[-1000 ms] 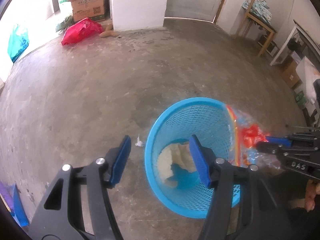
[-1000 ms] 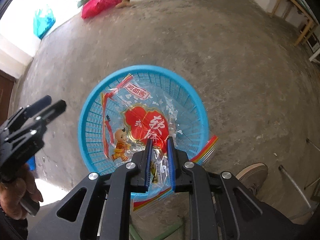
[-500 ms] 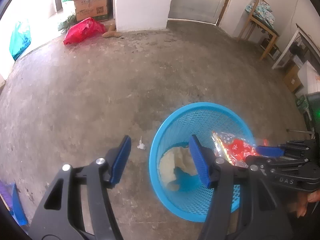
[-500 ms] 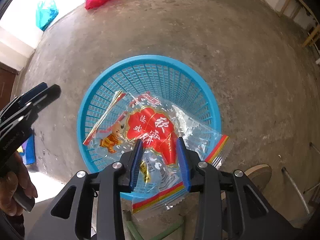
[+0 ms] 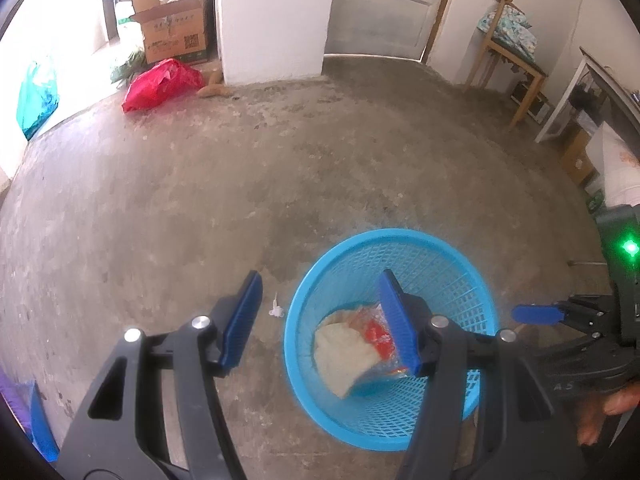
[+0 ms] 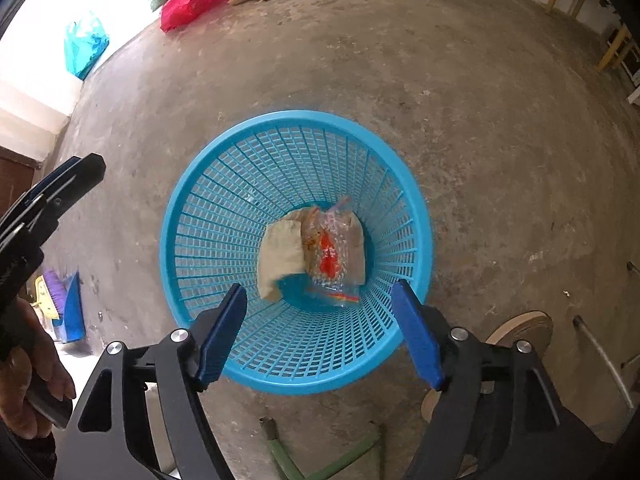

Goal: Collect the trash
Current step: 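Move both grippers back to the table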

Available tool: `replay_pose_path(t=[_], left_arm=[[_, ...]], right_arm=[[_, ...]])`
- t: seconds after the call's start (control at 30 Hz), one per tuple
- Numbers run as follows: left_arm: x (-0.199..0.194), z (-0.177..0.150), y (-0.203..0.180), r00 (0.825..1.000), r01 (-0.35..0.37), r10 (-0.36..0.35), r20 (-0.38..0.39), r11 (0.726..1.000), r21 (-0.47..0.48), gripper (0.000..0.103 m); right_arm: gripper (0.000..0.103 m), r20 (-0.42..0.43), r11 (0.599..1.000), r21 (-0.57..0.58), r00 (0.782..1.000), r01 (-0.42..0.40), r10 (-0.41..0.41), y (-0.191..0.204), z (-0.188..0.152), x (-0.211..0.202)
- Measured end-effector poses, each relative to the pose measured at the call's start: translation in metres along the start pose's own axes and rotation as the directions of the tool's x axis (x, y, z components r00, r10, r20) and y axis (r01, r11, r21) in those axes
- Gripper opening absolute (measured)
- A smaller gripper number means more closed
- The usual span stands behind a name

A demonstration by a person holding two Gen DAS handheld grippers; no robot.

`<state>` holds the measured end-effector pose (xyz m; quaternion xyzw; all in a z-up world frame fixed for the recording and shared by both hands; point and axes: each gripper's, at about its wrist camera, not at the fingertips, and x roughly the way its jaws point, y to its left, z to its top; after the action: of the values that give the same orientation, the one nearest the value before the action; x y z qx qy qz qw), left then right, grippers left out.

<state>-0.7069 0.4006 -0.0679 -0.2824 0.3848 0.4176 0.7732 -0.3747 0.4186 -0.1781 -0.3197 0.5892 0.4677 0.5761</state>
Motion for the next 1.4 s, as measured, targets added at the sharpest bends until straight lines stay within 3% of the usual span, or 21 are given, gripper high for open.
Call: replay_pose_path(t=[0.27, 0.3, 0.43, 0.63, 0.8, 0.9, 1.03, 1.13, 1.17, 1.23, 1.33, 1.4], left_arm=[[-0.015, 0.017, -0.018, 0.998, 0.042, -0.043, 0.046, 0.999, 0.027, 0.057], [-0.017, 0.021, -0.023, 0.997, 0.049, -0.051, 0.052, 0.998, 0.034, 0.057], [-0.029, 0.039, -0.044, 0.993, 0.081, -0.087, 0.086, 0.995, 0.065, 0.057], [-0.053, 0.076, -0.112, 0.974, 0.153, -0.178, 0.139, 0.973, 0.175, 0.057], [-0.080, 0.112, -0.216, 0.932, 0.245, -0.320, 0.171, 0.902, 0.354, 0.057], [-0.098, 0.126, -0.291, 0.891, 0.309, -0.423, 0.165, 0.831, 0.462, 0.057], [-0.117, 0.127, -0.390, 0.826, 0.411, -0.555, 0.097, 0.712, 0.570, 0.057], [-0.129, 0.120, -0.477, 0.766, 0.490, -0.643, 0.005, 0.589, 0.643, 0.057], [-0.131, 0.118, -0.498, 0.752, 0.507, -0.659, -0.020, 0.559, 0.656, 0.057], [-0.140, 0.108, -0.559, 0.706, 0.571, -0.699, -0.115, 0.465, 0.677, 0.057], [-0.155, 0.083, -0.629, 0.655, 0.616, -0.722, -0.221, 0.342, 0.710, 0.057], [-0.158, 0.070, -0.676, 0.638, 0.629, -0.718, -0.278, 0.277, 0.727, 0.055]], right_arm=[[0.074, 0.080, 0.996, 0.082, 0.996, 0.031, -0.037, -0.020, 0.001, -0.025], [0.079, 0.108, 0.994, 0.111, 0.993, 0.026, -0.038, -0.026, 0.001, -0.034], [0.080, 0.220, 0.979, 0.206, 0.974, 0.009, -0.056, -0.053, 0.004, -0.082], [0.086, 0.405, 0.963, 0.268, 0.909, -0.016, -0.098, -0.105, 0.007, -0.194], [0.095, 0.495, 0.938, 0.343, 0.840, 0.046, -0.222, -0.188, -0.028, -0.301], [0.095, 0.492, 0.889, 0.453, 0.813, 0.066, -0.311, -0.253, -0.064, -0.342], [0.095, 0.441, 0.795, 0.597, 0.782, 0.111, -0.441, -0.334, -0.132, -0.380], [0.095, 0.399, 0.713, 0.689, 0.753, 0.131, -0.524, -0.390, -0.191, -0.404], [0.095, 0.378, 0.675, 0.725, 0.741, 0.136, -0.555, -0.409, -0.213, -0.412], [0.095, 0.341, 0.606, 0.783, 0.719, 0.140, -0.606, -0.444, -0.247, -0.426], [0.095, 0.284, 0.490, 0.863, 0.690, 0.118, -0.666, -0.493, -0.298, -0.436], [0.095, 0.233, 0.406, 0.908, 0.676, 0.107, -0.699, -0.518, -0.328, -0.434]])
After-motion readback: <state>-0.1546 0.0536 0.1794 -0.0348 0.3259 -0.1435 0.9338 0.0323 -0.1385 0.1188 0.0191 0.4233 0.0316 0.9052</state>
